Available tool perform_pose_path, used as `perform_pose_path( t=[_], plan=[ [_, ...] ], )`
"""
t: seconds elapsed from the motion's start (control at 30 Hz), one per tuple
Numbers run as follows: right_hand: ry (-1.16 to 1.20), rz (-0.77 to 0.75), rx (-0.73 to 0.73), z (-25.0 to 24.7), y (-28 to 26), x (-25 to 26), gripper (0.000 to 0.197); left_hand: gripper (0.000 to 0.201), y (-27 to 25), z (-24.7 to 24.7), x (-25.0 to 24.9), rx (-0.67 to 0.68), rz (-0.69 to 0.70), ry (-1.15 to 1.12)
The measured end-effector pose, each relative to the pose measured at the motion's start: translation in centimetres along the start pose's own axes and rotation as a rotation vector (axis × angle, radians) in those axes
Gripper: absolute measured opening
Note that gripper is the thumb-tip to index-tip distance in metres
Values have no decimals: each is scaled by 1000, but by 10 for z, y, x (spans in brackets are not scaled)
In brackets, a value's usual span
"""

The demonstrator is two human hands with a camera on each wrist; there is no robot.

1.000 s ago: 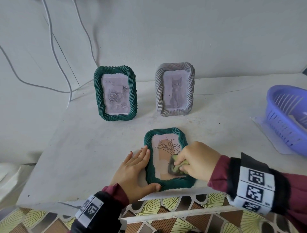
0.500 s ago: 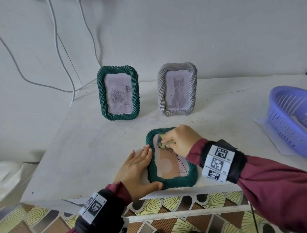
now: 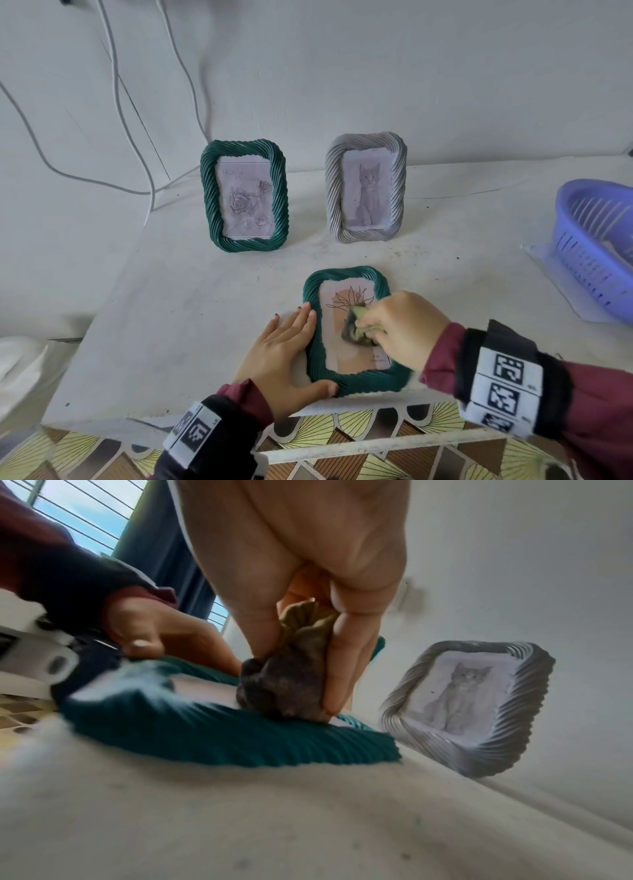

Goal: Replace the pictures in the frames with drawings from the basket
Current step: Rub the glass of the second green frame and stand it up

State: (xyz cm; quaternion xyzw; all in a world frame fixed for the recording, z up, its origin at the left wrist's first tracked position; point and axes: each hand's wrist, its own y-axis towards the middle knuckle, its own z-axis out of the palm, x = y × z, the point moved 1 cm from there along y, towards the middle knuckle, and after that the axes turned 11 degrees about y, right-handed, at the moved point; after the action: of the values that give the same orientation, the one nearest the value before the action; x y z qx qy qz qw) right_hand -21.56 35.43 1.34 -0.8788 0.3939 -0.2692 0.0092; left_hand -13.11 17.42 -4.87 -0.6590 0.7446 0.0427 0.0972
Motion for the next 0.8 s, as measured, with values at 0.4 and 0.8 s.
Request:
perform_pose_path(
  t=[0.4, 0.8],
  plan=[
    [43, -132, -33, -4, 35, 21, 24, 107, -1, -1, -2, 1, -3, 42],
    [49, -11, 119, -6, -21, 7, 27, 104, -1, 1, 0, 0, -2, 20]
  ],
)
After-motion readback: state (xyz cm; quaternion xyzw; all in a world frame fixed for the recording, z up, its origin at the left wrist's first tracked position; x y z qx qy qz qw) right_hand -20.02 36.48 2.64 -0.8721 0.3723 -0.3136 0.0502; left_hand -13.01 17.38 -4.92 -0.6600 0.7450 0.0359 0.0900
